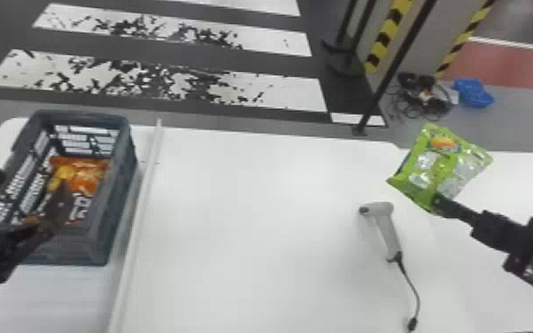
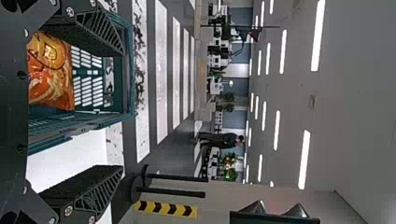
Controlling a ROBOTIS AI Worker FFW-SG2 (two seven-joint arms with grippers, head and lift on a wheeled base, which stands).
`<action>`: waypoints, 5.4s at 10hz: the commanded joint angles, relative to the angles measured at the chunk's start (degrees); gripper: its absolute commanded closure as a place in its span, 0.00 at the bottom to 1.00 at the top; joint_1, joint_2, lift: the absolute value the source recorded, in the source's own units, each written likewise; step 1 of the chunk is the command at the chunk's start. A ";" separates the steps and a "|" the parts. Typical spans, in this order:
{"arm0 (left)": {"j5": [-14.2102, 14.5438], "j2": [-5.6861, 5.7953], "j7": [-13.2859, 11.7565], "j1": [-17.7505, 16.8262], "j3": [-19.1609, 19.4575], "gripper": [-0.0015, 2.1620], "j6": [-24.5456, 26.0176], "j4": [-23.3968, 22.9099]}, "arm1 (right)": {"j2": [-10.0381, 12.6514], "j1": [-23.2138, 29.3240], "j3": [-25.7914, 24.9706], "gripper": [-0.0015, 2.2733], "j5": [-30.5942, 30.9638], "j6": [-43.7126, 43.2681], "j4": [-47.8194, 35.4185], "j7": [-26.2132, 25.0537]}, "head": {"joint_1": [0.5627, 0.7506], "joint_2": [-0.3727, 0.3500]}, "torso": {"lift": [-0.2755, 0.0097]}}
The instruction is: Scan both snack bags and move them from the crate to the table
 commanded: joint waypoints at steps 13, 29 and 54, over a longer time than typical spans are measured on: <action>0.00 0.00 0.00 0.09 -0.03 0.07 0.00 -0.16 | -0.67 -0.01 -2.84 0.02 -2.57 -12.97 18.91 -26.72 | 0.70 0.03 | 0.84; -7.03 -0.44 9.58 -0.96 -13.39 0.07 4.39 -1.22 | 12.16 25.04 35.31 0.04 10.88 -70.28 -4.47 -33.93 | 0.70 0.36 | 0.84; -46.14 16.17 -31.29 -54.40 -35.54 0.06 27.25 52.31 | 11.02 24.25 36.80 0.05 10.70 -64.83 -5.17 -33.75 | 0.70 0.60 | 0.84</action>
